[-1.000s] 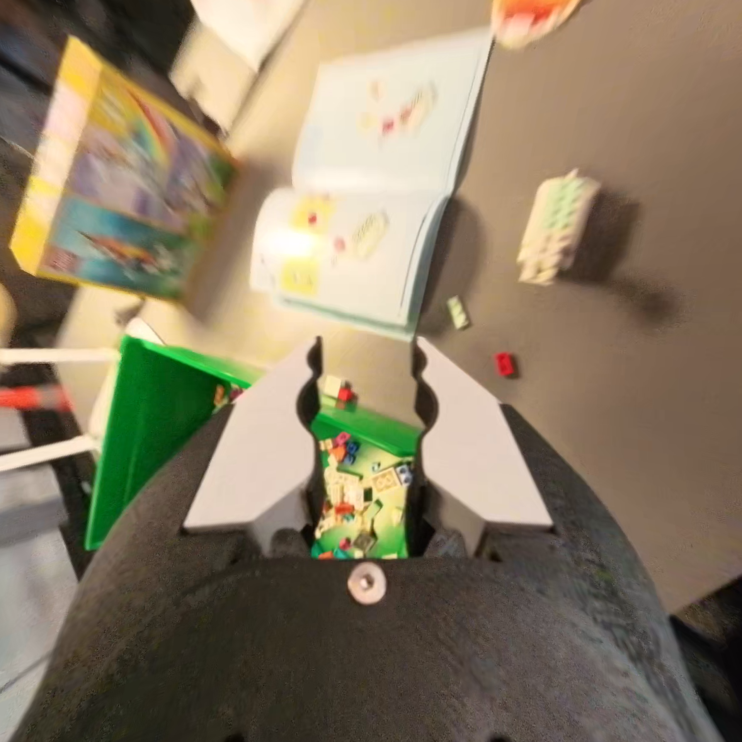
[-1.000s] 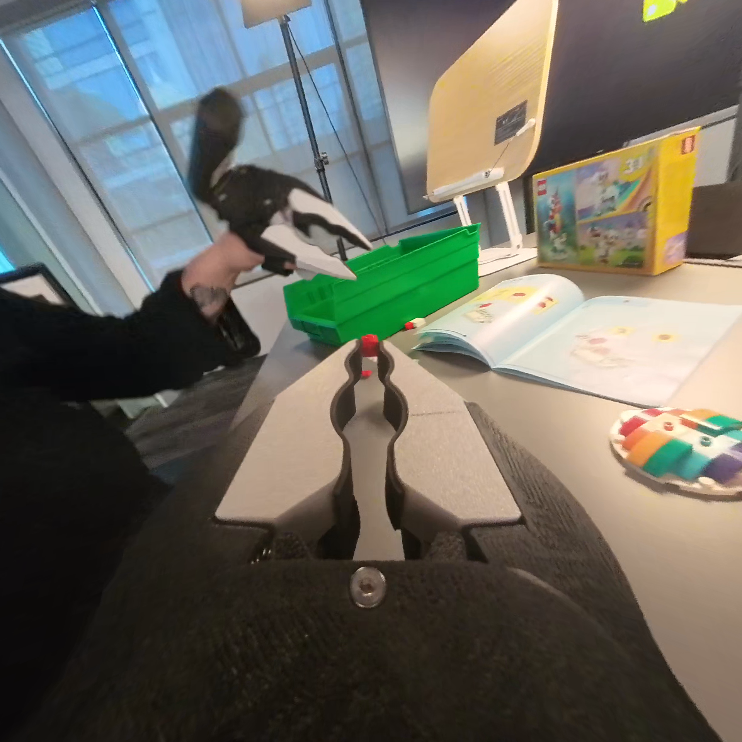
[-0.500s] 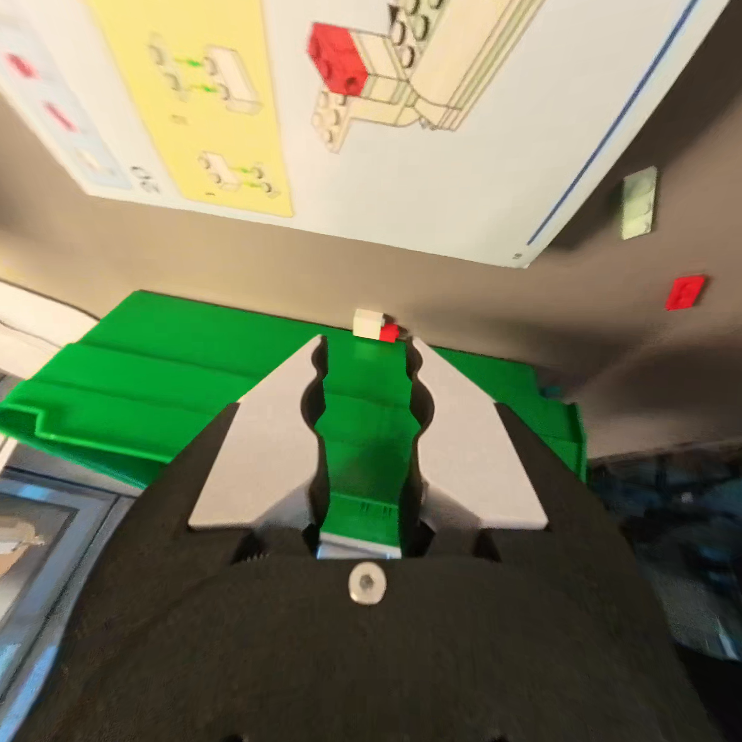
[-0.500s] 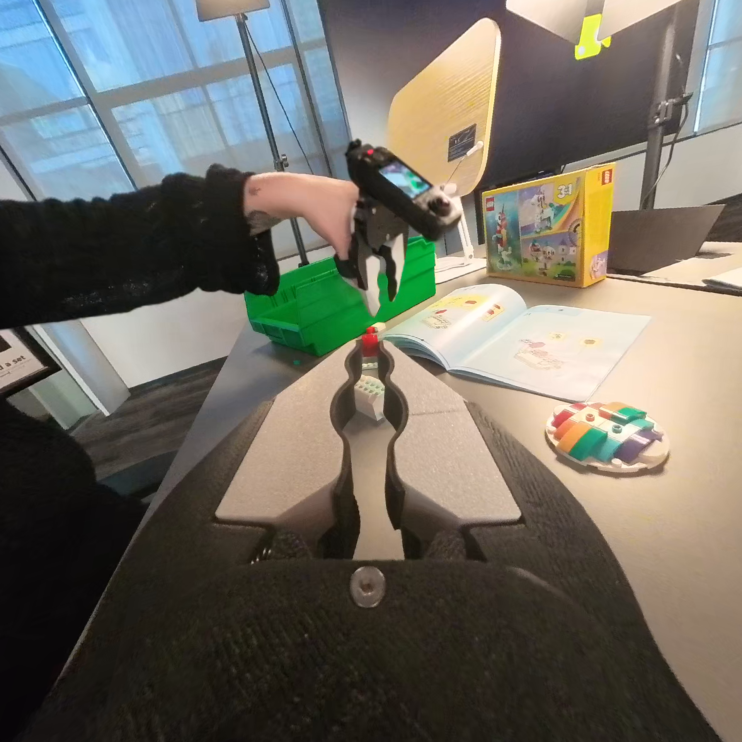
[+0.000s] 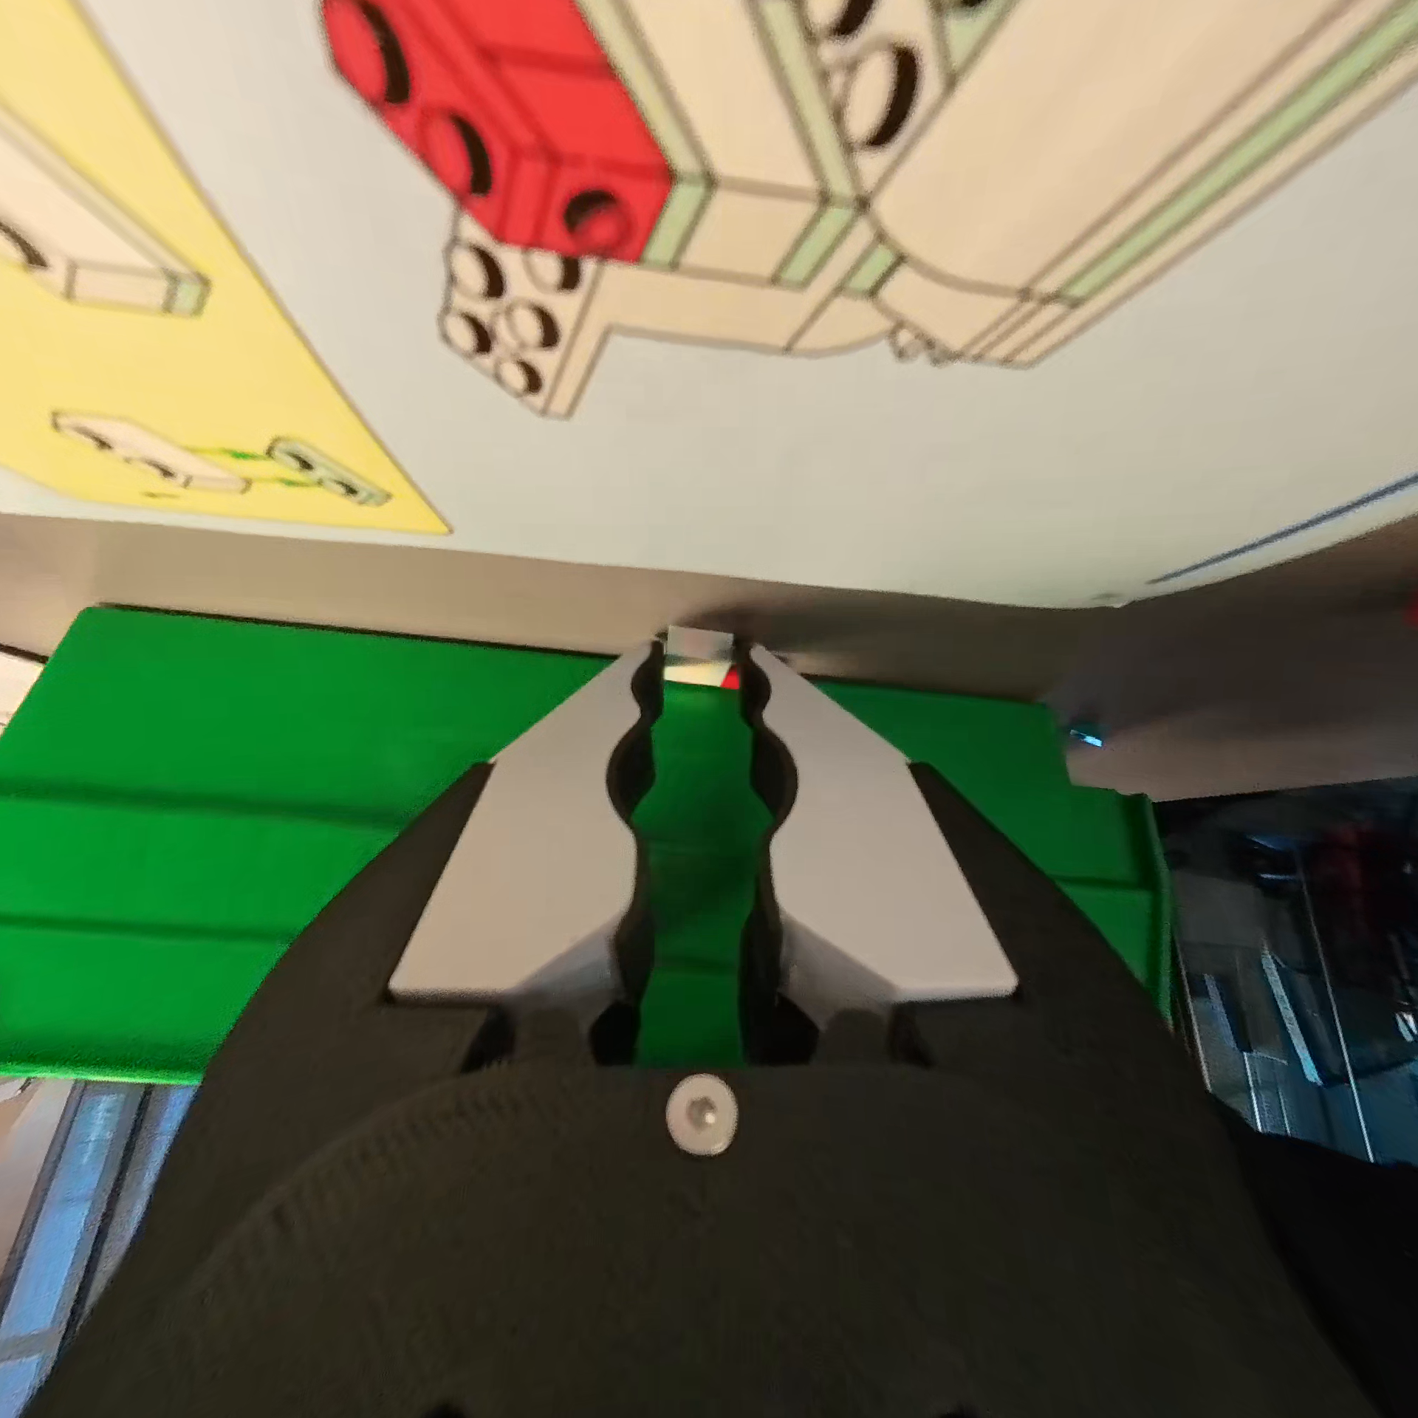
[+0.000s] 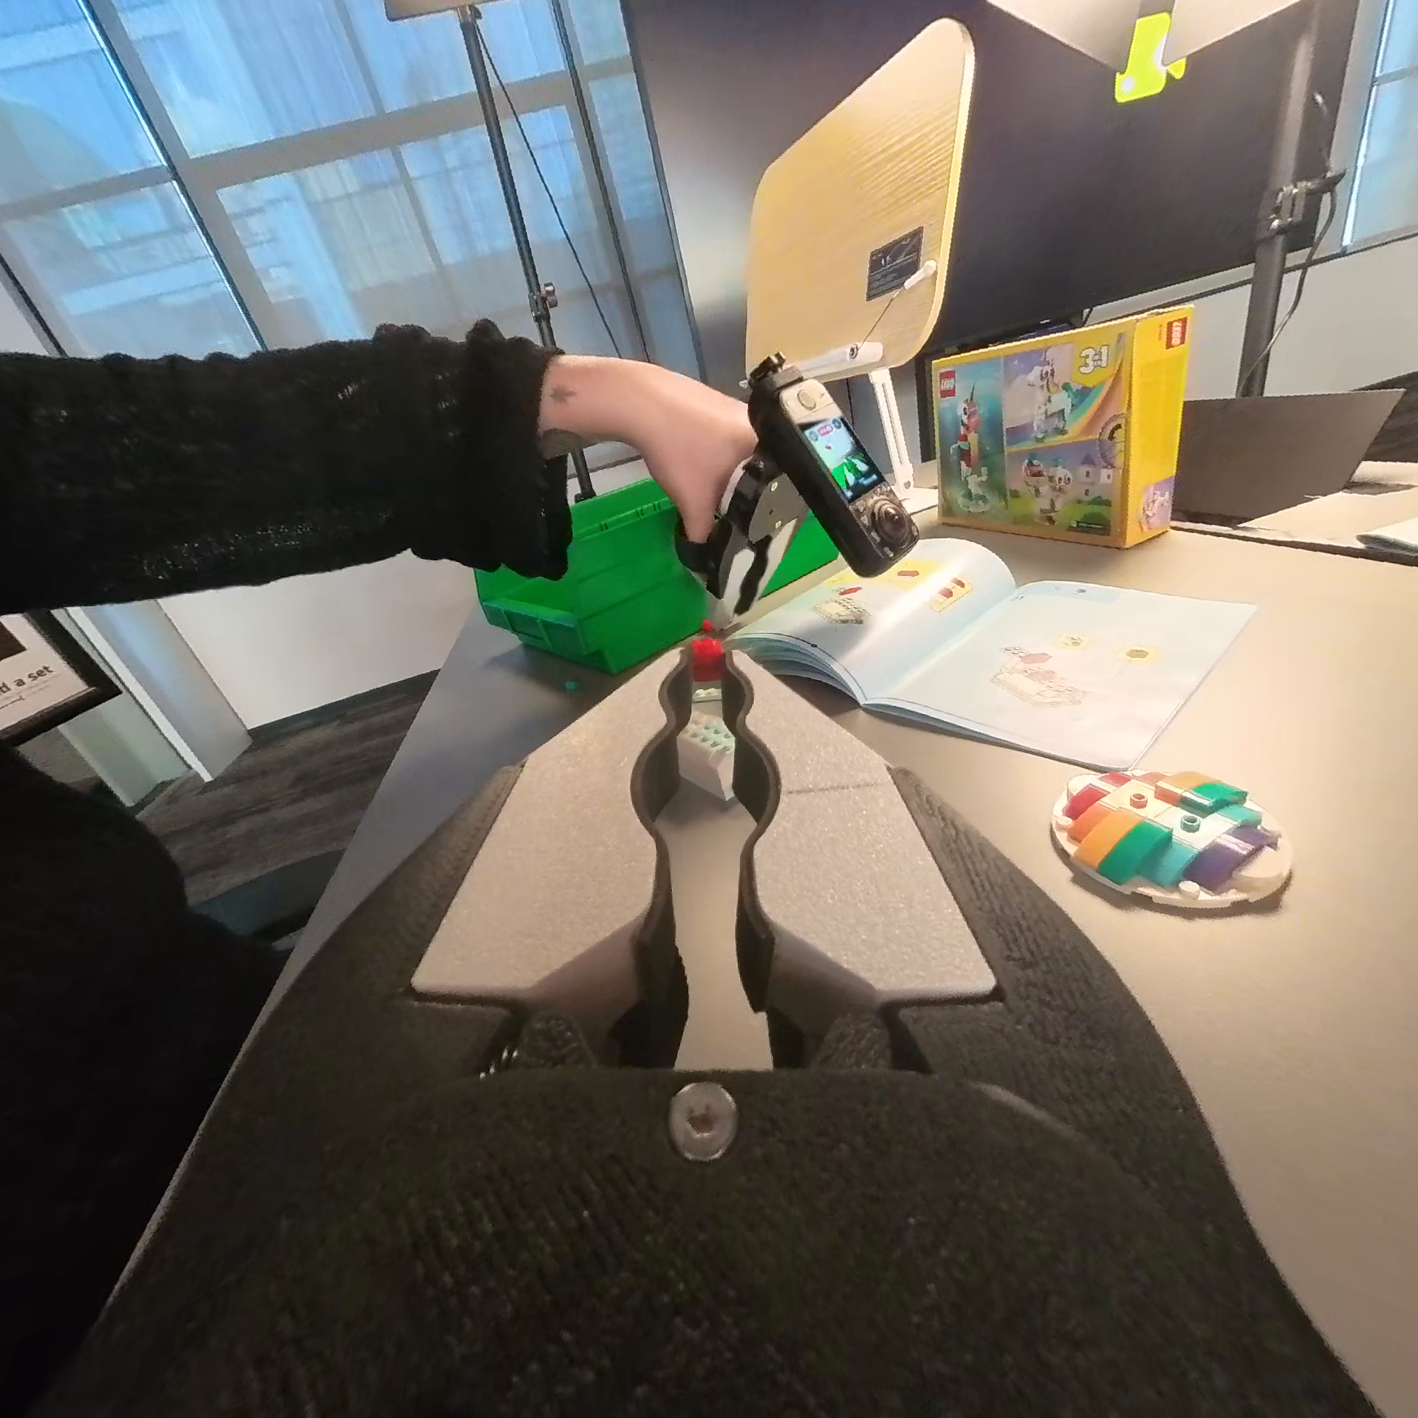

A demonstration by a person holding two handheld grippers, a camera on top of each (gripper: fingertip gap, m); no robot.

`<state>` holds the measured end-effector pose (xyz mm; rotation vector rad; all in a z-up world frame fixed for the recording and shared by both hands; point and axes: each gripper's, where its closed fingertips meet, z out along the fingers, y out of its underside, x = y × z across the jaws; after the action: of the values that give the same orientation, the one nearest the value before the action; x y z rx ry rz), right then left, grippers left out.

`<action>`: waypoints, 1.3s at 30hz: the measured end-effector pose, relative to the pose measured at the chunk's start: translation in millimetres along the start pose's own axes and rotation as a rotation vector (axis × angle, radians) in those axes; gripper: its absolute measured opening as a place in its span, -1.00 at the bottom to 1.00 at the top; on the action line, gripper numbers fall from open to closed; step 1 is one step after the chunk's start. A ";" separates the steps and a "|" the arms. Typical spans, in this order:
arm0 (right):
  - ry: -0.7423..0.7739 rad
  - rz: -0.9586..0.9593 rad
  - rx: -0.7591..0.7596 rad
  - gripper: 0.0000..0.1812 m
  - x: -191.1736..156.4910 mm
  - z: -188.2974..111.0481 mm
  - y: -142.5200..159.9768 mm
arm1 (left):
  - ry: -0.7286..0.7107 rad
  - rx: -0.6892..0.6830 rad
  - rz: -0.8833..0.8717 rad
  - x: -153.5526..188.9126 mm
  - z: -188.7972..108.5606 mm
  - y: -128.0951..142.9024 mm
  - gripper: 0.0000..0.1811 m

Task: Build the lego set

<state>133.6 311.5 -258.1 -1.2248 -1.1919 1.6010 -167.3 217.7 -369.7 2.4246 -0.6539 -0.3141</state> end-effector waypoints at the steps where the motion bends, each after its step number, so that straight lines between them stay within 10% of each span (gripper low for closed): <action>1: 0.001 -0.001 0.000 -0.95 0.2 0.0 0.0 | -0.001 0.005 0.005 0.6 -0.4 -0.1 -0.80; 5: 0.007 -0.004 0.004 -0.95 2.1 -1.0 -1.3 | -0.056 0.096 -0.019 0.2 -20.8 0.6 -0.81; 8: 0.015 -0.005 0.011 -0.95 5.0 -3.0 -4.2 | -0.105 0.410 -0.107 11.7 -69.9 -13.7 -0.81; 11: 0.002 0.016 0.012 -0.95 6.6 -4.8 -6.1 | 0.139 0.887 -0.069 89.4 -141.3 -39.6 -0.81; 14: -0.009 0.041 -0.018 -0.94 9.3 -5.7 -3.2 | 0.276 1.087 0.104 174.3 -170.0 -48.3 -0.82; 20: -0.001 0.054 -0.083 -0.94 15.9 -7.0 5.9 | 0.367 1.075 0.199 258.0 -138.0 -85.1 -0.81; 29: -0.045 0.059 -0.116 -0.94 8.4 -3.8 12.2 | 0.465 1.079 -0.011 244.9 -120.8 -115.0 -0.78; 39: -0.080 0.072 -0.135 -0.94 2.3 -1.8 16.8 | 0.408 1.294 0.162 240.3 -133.7 -109.7 -0.72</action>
<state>134.1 309.8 -275.0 -1.3121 -1.3382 1.6580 127.4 234.6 -346.9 3.3820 -1.0379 0.9484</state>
